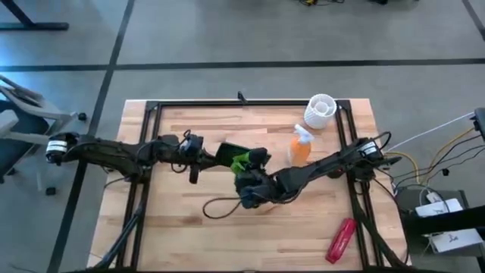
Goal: Apply microfiber cloth
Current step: Wipe the back and front of the tablet with the green microfiber cloth
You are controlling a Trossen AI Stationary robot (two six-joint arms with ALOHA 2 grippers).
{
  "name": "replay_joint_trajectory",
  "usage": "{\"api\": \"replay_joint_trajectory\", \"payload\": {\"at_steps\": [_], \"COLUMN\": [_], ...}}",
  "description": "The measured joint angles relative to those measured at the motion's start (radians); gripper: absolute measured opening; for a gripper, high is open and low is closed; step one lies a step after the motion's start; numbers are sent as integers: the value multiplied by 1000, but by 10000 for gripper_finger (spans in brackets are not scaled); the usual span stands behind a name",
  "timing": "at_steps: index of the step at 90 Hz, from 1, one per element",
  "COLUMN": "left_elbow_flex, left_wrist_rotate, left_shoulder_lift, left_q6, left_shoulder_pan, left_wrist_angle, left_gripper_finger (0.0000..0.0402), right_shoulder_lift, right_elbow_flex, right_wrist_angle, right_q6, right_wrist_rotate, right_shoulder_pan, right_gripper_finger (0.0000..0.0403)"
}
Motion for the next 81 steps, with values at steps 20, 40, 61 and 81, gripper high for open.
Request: {"api": "replay_joint_trajectory", "payload": {"at_steps": [20, 40, 61, 81], "left_elbow_flex": [0, 0, 0, 0], "left_wrist_rotate": [-2, -19, -32, -18], "left_shoulder_lift": [-13, -6, 57, 131], "left_q6": [4, 1, -22, -31], "left_shoulder_pan": [0, -2, -5, -6], "left_wrist_angle": [0, 20, 82, 161], "left_gripper_finger": [8, 8, 8, 8], "right_shoulder_lift": [-6, -6, 11, 11], "right_elbow_flex": [-1, -2, -2, -2], "right_wrist_angle": [-239, -174, 132, 409], "right_q6": [202, 172, -101, -353], "right_wrist_rotate": [3, 3, 5, -3], "right_shoulder_pan": [47, 47, -3, -39], "right_gripper_finger": [0, 0, 0, 0]}}
